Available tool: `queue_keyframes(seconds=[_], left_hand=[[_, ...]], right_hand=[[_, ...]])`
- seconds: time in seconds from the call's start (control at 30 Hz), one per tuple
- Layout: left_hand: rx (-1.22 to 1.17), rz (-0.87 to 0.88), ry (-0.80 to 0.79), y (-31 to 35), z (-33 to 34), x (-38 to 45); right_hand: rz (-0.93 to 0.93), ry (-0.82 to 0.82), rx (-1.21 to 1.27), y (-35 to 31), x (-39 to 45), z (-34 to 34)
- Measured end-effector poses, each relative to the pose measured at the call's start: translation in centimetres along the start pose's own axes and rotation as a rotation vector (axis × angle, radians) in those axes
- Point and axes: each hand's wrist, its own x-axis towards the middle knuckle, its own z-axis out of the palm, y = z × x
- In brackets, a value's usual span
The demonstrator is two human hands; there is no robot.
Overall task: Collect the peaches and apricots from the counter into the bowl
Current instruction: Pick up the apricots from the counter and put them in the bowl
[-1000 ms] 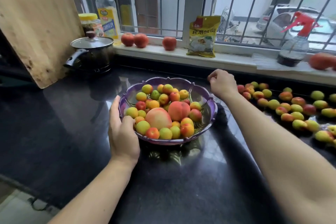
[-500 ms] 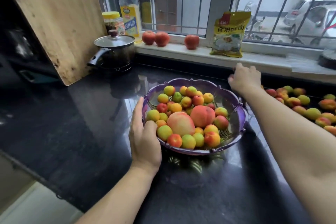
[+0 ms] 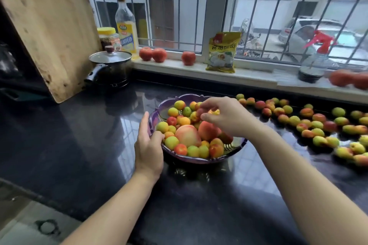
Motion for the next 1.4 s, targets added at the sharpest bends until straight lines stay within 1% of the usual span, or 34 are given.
queue_keyframes(seconds=[0.07,0.1,0.13,0.2,0.27,0.3,0.37,0.43,0.53,0.63,0.73,0.8,0.9,0.97,1.0,1.1,1.13,1.2,1.27,1.33,1.4], left_hand=[[0.01,0.002,-0.011,0.0,0.1,0.0],[0.019,0.008,-0.012,0.1,0.2,0.0],[0.029,0.014,-0.009,0.1,0.2,-0.1],[0.045,0.023,0.0,0.1,0.3,-0.1],[0.052,0.026,0.003,-0.1,0.3,-0.1],[0.053,0.027,0.002,-0.1,0.3,-0.1],[0.051,0.031,-0.001,-0.2,0.3,0.0],[0.05,0.036,0.0,-0.3,0.4,0.1],[0.037,0.028,0.005,-0.4,0.2,0.1],[0.049,0.044,0.016,-0.4,0.3,0.1],[0.045,0.04,0.009,-0.2,0.4,-0.1],[0.045,0.041,0.009,-0.1,0.3,-0.2],[0.05,0.044,0.007,0.2,0.4,-0.3],[0.061,0.044,0.01,0.3,0.4,-0.4],[0.065,0.044,0.01,0.4,0.4,-0.4],[0.071,0.034,0.003,0.6,0.3,-0.5],[0.069,0.03,0.001,0.6,0.3,-0.5],[0.059,0.017,-0.003,0.6,0.3,-0.5],[0.058,0.015,0.002,0.6,0.4,-0.5],[0.074,0.024,0.013,0.6,0.4,-0.5],[0.086,0.017,0.007,0.7,0.4,-0.6]], right_hand=[[-0.007,0.022,-0.03,0.4,0.0,0.5],[0.005,0.063,0.024,0.8,0.0,0.5],[0.028,0.137,0.103,1.4,0.0,0.2],[0.112,0.361,0.2,3.6,0.3,-0.8],[0.241,0.536,0.158,6.7,0.6,-1.5],[0.307,0.574,0.097,8.3,0.5,-1.4],[0.388,0.571,-0.04,11.1,0.0,-0.4],[0.428,0.518,-0.122,13.3,-0.7,1.2],[0.477,0.433,-0.23,14.3,-0.4,2.3],[0.397,0.233,-0.406,14.2,0.7,2.6],[0.326,0.038,-0.532,15.3,2.2,2.4],[0.313,-0.023,-0.614,16.4,3.3,2.2],[0.308,-0.047,-0.68,17.3,4.8,2.3],[0.311,-0.035,-0.662,17.4,5.0,2.6],[0.319,0.013,-0.619,17.3,4.8,2.6],[0.337,0.276,-0.459,16.7,3.6,2.9],[0.342,0.313,-0.453,16.5,3.4,2.9],[0.372,0.278,-0.474,16.3,3.2,2.9],[0.378,0.255,-0.441,16.1,3.2,2.8],[0.357,0.292,-0.326,15.9,3.0,2.7],[0.362,0.355,-0.129,15.3,2.6,2.3]])
